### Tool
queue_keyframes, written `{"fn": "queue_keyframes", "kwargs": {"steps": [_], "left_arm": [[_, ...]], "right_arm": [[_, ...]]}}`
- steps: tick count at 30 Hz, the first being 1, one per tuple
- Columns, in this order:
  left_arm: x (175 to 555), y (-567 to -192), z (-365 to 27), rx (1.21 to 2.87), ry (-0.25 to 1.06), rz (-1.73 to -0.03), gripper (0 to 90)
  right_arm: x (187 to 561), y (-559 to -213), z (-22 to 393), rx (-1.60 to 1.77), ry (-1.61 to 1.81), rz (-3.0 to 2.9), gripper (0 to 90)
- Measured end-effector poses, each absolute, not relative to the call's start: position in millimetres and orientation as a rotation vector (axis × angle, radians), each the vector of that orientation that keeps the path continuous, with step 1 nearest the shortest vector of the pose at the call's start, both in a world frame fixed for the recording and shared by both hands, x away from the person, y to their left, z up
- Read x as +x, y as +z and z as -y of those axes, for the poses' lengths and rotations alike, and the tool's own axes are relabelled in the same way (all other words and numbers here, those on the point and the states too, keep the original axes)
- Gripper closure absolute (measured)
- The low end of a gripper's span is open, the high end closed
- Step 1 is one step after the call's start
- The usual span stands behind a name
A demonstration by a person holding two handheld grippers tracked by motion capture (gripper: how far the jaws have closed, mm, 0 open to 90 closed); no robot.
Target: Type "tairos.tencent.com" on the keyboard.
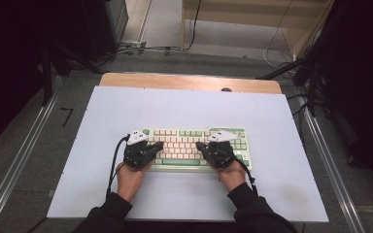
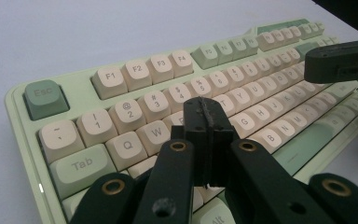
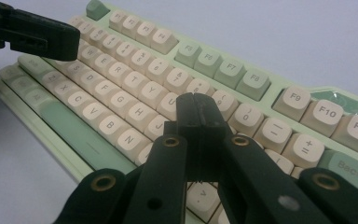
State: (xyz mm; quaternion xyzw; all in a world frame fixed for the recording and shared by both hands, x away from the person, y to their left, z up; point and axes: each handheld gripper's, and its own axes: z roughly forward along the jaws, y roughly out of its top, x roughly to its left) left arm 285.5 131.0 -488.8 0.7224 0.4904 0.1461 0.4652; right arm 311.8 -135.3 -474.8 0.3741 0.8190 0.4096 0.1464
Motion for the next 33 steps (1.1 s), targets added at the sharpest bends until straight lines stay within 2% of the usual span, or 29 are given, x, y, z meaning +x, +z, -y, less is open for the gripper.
{"fn": "queue_keyframes", "kwargs": {"steps": [33], "left_arm": [[285,-489,-131,1.773,0.359,-1.203,90.0]], "right_arm": [[301,-486,123,1.031,1.154,-2.433,87.9]]}}
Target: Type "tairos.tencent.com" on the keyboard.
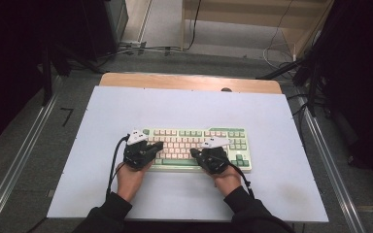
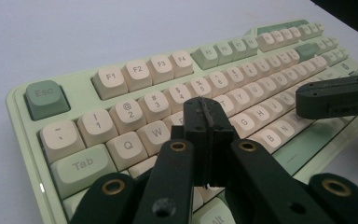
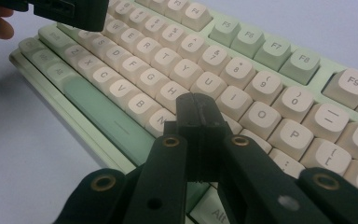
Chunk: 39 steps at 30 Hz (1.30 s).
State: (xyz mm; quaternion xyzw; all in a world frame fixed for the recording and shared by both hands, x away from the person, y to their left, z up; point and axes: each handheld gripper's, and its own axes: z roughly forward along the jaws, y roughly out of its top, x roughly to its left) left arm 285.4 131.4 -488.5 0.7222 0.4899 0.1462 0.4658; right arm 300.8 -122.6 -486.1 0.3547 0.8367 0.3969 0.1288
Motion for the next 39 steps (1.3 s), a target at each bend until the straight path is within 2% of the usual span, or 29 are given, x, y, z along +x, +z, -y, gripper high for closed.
{"fn": "queue_keyframes", "kwargs": {"steps": [22,39], "left_arm": [[285,-488,-131,1.770,0.360,-1.205,90.0],[283,-484,-134,1.748,0.364,-1.198,90.0]], "right_arm": [[302,-492,121,1.037,1.151,-2.463,87.9],[304,-481,132,1.064,1.213,-2.416,87.7]]}}
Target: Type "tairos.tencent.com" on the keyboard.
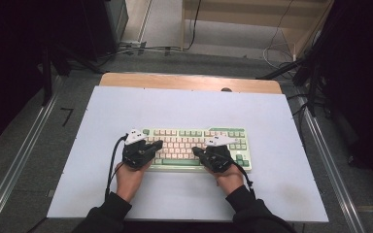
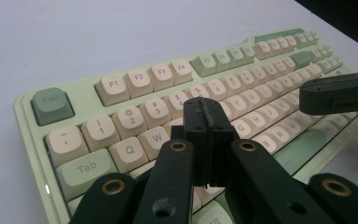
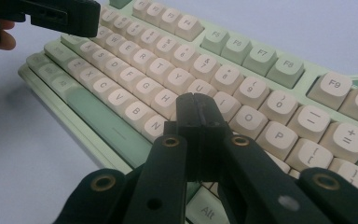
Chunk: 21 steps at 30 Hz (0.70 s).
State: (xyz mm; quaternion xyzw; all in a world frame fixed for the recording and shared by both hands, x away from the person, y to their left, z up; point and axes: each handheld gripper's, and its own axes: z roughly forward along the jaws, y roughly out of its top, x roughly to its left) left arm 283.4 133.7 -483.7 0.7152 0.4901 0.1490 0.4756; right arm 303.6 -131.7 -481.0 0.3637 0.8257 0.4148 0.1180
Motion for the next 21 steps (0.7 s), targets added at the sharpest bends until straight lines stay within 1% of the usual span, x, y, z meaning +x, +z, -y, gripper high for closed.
{"fn": "queue_keyframes", "kwargs": {"steps": [5,8,11,14,16,18,21], "left_arm": [[283,-483,-134,1.741,0.364,-1.195,90.0],[282,-482,-134,1.742,0.366,-1.191,90.0],[281,-481,-134,1.740,0.368,-1.190,90.0],[281,-480,-134,1.734,0.369,-1.188,90.0],[280,-479,-134,1.732,0.371,-1.188,90.0],[280,-479,-135,1.725,0.367,-1.197,80.4],[280,-478,-136,1.719,0.376,-1.199,72.4]], "right_arm": [[304,-479,135,1.072,1.222,-2.404,87.5],[305,-478,137,1.074,1.229,-2.401,84.4],[305,-476,140,1.076,1.233,-2.395,83.8],[306,-475,142,1.081,1.242,-2.390,81.4],[306,-475,144,1.083,1.245,-2.392,76.7],[307,-474,146,1.091,1.259,-2.393,69.9],[309,-473,151,1.115,1.275,-2.386,61.8]]}}
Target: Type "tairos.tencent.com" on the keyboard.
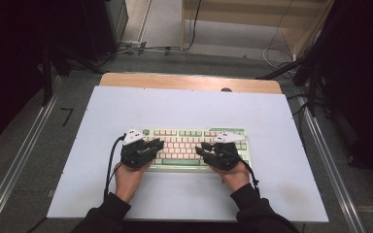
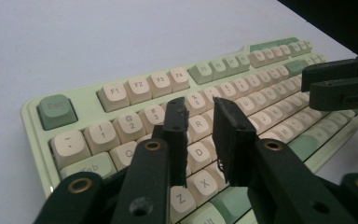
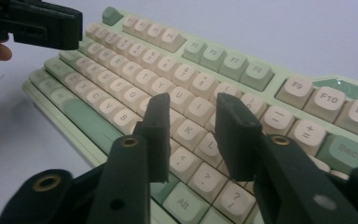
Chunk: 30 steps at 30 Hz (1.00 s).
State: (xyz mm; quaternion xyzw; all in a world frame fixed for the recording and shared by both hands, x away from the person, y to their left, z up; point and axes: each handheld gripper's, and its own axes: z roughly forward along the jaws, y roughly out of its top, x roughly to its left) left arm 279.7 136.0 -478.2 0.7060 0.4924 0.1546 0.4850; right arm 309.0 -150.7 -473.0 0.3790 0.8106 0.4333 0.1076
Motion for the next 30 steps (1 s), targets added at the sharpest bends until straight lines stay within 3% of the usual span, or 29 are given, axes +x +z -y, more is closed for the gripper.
{"fn": "queue_keyframes", "kwargs": {"steps": [4,9,30], "left_arm": [[280,-478,-138,1.717,0.382,-1.206,65.2],[280,-478,-139,1.717,0.399,-1.224,57.6],[278,-476,-145,1.694,0.460,-1.278,34.7]], "right_arm": [[313,-472,158,1.159,1.275,-2.371,48.3],[314,-470,166,1.189,1.271,-2.327,41.8],[317,-468,183,1.248,1.245,-2.274,31.0]]}}
